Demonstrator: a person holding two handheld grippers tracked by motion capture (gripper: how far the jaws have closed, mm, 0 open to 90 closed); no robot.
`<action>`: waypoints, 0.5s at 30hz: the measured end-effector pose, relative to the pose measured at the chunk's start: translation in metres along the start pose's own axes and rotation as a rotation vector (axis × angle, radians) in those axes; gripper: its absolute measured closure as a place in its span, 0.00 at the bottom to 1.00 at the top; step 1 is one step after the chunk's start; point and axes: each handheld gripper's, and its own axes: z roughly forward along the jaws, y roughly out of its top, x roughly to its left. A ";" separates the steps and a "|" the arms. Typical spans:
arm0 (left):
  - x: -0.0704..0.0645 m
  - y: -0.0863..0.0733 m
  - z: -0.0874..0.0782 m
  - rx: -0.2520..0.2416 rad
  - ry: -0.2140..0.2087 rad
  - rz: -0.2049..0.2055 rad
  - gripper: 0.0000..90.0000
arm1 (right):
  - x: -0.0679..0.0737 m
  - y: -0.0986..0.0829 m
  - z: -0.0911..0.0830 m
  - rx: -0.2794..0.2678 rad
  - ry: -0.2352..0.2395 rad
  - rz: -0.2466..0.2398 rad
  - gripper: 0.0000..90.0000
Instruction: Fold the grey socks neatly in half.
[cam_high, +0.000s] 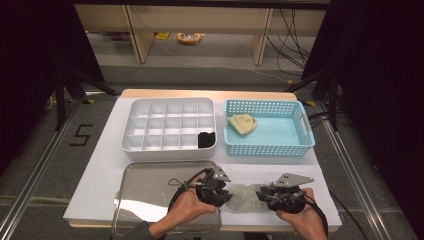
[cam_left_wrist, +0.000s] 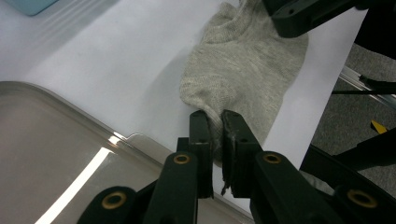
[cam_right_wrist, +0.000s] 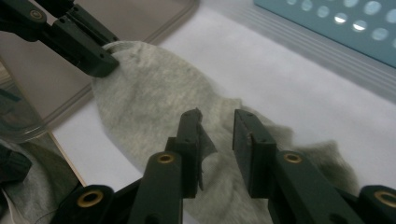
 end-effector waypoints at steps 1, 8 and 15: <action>-0.001 0.000 0.000 0.002 -0.005 -0.015 0.92 | -0.001 0.003 0.002 -0.002 0.001 -0.030 0.84; -0.002 0.004 -0.002 -0.012 0.001 0.031 0.92 | 0.003 0.010 0.016 0.044 -0.004 -0.046 0.89; -0.003 0.005 -0.001 -0.037 -0.003 -0.009 0.92 | 0.003 0.012 0.025 0.048 -0.012 -0.063 0.90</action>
